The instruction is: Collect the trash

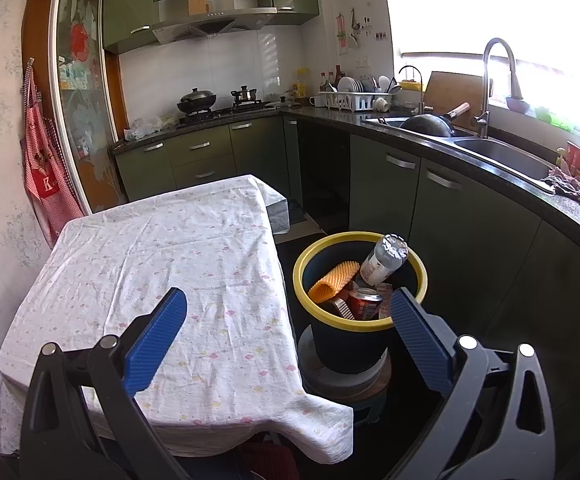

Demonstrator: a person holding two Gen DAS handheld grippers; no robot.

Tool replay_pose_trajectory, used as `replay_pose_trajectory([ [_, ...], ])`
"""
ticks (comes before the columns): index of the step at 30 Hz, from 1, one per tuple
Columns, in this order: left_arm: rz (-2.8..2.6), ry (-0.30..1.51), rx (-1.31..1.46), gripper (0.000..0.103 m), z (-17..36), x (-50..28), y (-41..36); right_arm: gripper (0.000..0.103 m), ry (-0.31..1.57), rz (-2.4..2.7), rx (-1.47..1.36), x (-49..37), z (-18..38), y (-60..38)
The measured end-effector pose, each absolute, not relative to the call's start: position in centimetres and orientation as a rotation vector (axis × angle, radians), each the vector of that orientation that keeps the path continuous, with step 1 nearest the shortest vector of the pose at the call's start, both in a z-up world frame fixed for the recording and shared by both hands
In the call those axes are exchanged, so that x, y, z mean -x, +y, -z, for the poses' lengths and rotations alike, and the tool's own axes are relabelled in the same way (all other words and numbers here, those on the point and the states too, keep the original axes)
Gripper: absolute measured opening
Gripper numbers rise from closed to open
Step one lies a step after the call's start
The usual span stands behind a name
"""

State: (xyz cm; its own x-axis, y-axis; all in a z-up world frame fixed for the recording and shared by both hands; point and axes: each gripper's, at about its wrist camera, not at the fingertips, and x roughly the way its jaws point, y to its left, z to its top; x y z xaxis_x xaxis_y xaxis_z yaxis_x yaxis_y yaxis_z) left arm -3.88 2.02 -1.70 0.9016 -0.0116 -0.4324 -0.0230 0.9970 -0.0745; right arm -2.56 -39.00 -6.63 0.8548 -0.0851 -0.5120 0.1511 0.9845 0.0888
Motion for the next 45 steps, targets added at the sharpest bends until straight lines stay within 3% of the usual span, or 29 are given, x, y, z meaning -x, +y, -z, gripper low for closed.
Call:
replay_pose_trajectory([
  [45, 0.011, 0.486, 0.066, 0.098, 2.38, 3.22, 1.88, 0.097, 0.542, 0.126, -0.131, 2.22, 7.26, -38.87],
])
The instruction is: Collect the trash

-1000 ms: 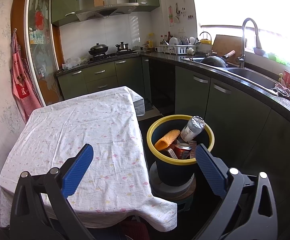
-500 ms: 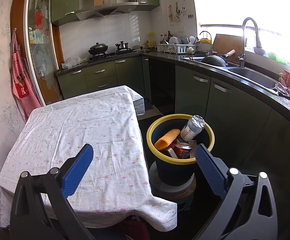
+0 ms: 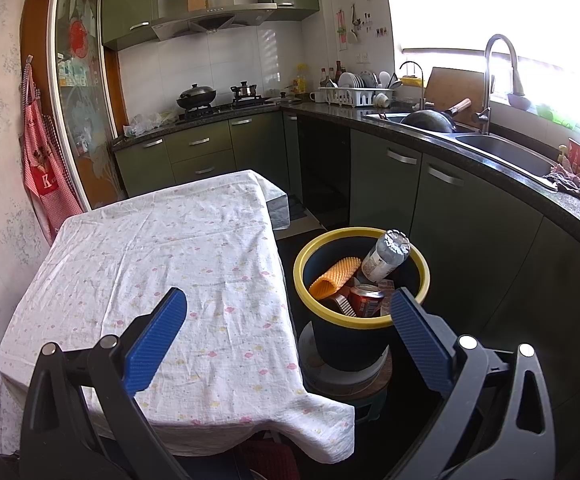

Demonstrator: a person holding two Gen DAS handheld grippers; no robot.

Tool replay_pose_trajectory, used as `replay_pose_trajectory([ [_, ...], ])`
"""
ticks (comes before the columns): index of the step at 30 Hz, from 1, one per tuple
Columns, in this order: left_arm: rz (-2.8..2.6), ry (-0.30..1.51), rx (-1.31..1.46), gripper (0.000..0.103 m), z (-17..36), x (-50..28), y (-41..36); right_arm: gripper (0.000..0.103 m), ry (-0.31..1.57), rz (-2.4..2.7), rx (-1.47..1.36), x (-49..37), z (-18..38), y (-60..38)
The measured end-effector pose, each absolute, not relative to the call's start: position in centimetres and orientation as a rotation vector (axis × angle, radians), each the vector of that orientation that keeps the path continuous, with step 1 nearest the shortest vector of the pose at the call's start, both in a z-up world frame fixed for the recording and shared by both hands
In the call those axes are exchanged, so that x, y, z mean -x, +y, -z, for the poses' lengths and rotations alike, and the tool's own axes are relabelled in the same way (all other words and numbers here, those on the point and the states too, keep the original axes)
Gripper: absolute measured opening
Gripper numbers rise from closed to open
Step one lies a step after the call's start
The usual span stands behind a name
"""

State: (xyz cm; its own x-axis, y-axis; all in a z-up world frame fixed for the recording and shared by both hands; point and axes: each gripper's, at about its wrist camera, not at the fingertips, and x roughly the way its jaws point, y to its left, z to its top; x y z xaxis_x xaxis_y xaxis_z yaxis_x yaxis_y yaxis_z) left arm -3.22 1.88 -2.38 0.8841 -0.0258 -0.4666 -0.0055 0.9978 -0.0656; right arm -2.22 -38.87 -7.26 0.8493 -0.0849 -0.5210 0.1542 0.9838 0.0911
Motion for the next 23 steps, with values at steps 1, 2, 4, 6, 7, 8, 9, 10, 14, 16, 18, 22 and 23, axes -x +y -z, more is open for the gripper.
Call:
replay_pose_trajectory([
  [1, 0.01, 0.488, 0.064, 0.098, 2.4, 3.2, 1.9, 0.097, 0.542, 0.126, -0.131, 2.2, 7.3, -38.8],
  [2, 0.01, 0.49, 0.063, 0.098, 2.5, 3.1, 1.9, 0.097, 0.542, 0.126, -0.131, 2.2, 7.3, -38.9],
  [4, 0.008, 0.492, 0.06, 0.098, 2.5, 3.1, 1.9, 0.097, 0.541, 0.127, -0.132, 2.2, 7.3, -38.8],
  [6, 0.005, 0.491, 0.057, 0.098, 2.5, 3.1, 1.9, 0.097, 0.541, 0.126, -0.132, 2.2, 7.2, -38.9],
  [7, 0.004, 0.49, 0.055, 0.098, 2.5, 3.1, 1.8, 0.097, 0.542, 0.126, -0.131, 2.2, 7.3, -38.8],
  [8, 0.005, 0.49, 0.055, 0.098, 2.5, 3.1, 1.8, 0.097, 0.544, 0.126, -0.131, 2.2, 7.3, -38.8],
  [9, 0.007, 0.487, 0.057, 0.098, 2.5, 3.1, 1.8, 0.097, 0.545, 0.126, -0.131, 2.2, 7.3, -38.9],
  [10, 0.013, 0.477, 0.061, 0.098, 2.5, 3.2, 1.9, 0.097, 0.546, 0.126, -0.132, 2.1, 7.4, -38.9],
  [14, 0.013, 0.453, 0.092, 0.098, 2.3, 3.3, 2.3, 0.097, 0.552, 0.126, -0.132, 2.0, 7.9, -39.0],
  [16, 0.021, 0.47, 0.097, 0.098, 2.3, 2.9, 2.5, 0.097, 0.554, 0.128, -0.133, 1.9, 7.8, -39.1],
  [18, 0.028, 0.499, 0.105, 0.098, 2.6, 2.1, 2.6, 0.097, 0.56, 0.131, -0.132, 1.7, 8.0, -39.1],
  [22, 0.044, 0.543, 0.092, 0.098, 3.1, -0.3, 2.7, 0.097, 0.59, 0.118, -0.107, 0.1, 8.3, -38.6],
  [23, 0.05, 0.559, 0.097, 0.098, 3.3, -1.4, 2.9, 0.097, 0.604, 0.108, -0.097, -0.6, 8.4, -38.3],
])
